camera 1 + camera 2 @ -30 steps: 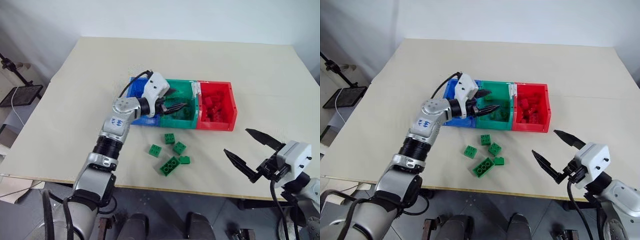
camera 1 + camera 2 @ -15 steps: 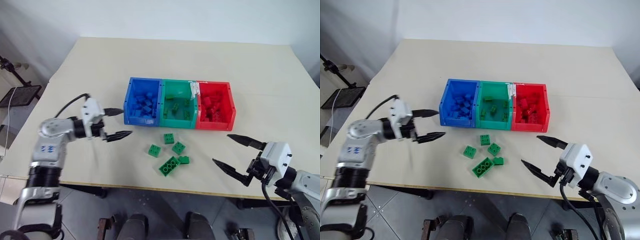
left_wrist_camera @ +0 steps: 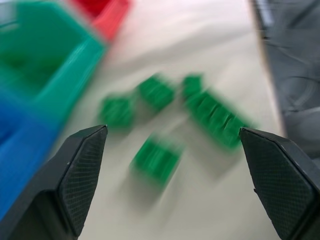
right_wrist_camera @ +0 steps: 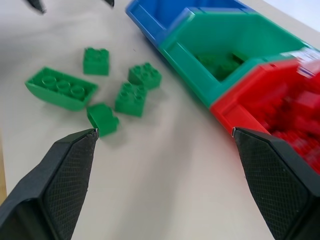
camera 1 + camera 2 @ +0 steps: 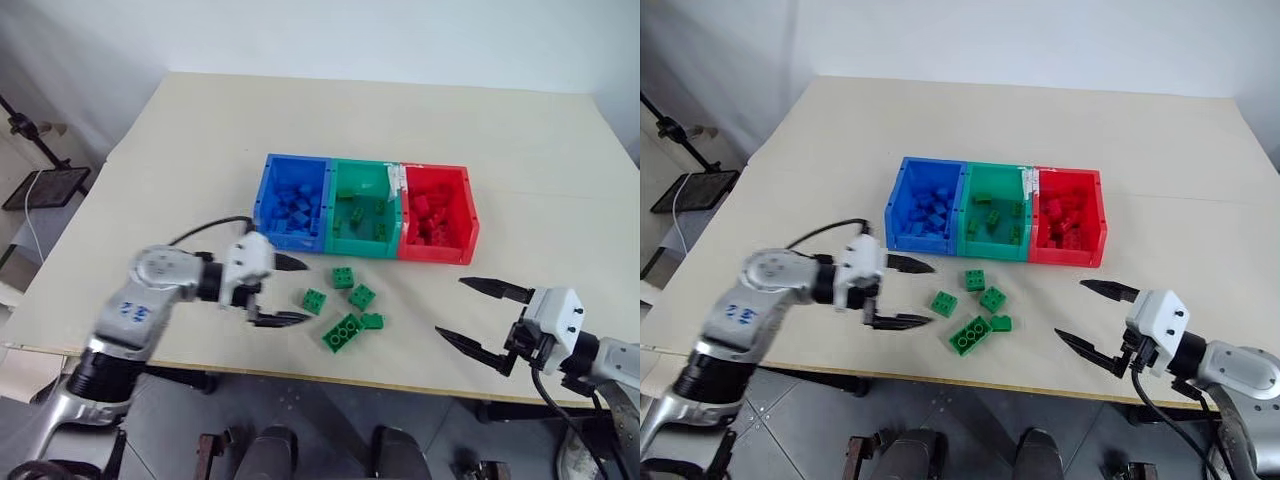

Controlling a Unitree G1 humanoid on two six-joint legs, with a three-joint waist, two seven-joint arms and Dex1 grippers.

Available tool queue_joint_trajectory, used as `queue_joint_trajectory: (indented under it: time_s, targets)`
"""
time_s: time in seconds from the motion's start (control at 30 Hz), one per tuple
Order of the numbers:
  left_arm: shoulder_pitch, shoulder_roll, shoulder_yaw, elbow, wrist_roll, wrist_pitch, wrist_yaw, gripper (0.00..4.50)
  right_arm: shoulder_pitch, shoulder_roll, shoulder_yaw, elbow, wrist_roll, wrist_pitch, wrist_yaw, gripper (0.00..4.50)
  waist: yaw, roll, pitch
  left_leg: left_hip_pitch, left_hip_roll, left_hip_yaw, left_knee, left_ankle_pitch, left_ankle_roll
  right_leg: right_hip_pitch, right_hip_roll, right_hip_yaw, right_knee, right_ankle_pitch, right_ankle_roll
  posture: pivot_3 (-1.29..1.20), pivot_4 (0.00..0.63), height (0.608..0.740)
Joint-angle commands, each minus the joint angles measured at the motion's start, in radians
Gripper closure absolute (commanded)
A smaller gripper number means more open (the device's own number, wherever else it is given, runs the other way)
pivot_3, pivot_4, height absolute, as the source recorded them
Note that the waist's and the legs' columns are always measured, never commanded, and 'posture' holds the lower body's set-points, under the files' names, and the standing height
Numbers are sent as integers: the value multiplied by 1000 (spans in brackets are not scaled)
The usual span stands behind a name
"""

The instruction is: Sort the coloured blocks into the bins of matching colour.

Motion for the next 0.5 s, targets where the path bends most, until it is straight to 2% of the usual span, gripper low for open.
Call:
queue_joint_trajectory:
  time_s: [0.03,0.23,0.5]
  targets:
    - [-78,-70,-123,-18,80,129,90,32,69,-11,-76,-36,2,-18,6,0,-1,0,0,0,0,0,0,0,0,0,0,0,0,0,0,0,150,740]
    - [-174,-164,-293,50,164,162,99,32,179,6,-134,-89,10,-19,-5,0,-1,0,0,0,0,1,0,0,0,0,0,0,-1,0,0,0,150,740]
    - [-240,-231,-416,131,253,144,86,32,229,34,-140,-160,18,-4,-36,0,3,0,0,-1,0,2,1,0,1,1,0,1,-3,0,0,0,150,740]
